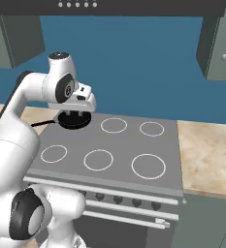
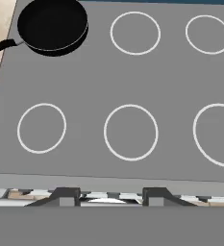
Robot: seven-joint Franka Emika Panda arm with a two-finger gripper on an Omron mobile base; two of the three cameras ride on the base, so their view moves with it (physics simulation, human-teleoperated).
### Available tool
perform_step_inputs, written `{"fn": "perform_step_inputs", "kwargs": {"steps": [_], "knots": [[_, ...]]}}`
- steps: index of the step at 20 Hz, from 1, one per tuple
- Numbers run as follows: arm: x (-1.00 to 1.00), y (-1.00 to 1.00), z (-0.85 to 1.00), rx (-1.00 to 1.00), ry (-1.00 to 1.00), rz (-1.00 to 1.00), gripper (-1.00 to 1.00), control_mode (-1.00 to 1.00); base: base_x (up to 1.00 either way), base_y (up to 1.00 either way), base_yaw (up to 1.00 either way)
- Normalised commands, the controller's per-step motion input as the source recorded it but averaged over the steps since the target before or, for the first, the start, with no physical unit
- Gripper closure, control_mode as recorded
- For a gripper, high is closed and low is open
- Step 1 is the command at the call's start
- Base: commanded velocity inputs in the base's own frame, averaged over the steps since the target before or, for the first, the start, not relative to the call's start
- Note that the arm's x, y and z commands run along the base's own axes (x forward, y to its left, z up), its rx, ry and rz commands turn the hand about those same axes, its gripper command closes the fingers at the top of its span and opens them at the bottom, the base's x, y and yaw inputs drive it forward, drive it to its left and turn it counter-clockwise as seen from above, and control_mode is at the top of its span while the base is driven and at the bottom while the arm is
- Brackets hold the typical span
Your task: Turn on the rear left burner of the stove.
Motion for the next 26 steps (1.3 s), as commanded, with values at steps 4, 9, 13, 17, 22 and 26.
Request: {"fn": "perform_step_inputs", "kwargs": {"steps": [4,9,13,17,22,26], "knots": [[-0.01,0.0,0.0,0.0,0.0,0.0,-1.0,1.0,-0.07,-0.06,0.0],[0.0,0.0,0.0,0.0,0.0,0.0,-1.0,1.0,-0.29,-0.41,0.0],[0.0,0.0,0.0,0.0,0.0,0.0,-1.0,1.0,-0.21,-0.31,0.0],[0.0,0.0,0.0,0.0,0.0,0.0,-1.0,1.0,-0.01,-0.29,0.0],[0.0,0.0,0.0,0.0,0.0,0.0,-1.0,1.0,-0.09,-0.44,0.0],[0.0,0.0,0.0,0.0,0.0,0.0,-1.0,1.0,-0.15,-0.44,0.0]]}}
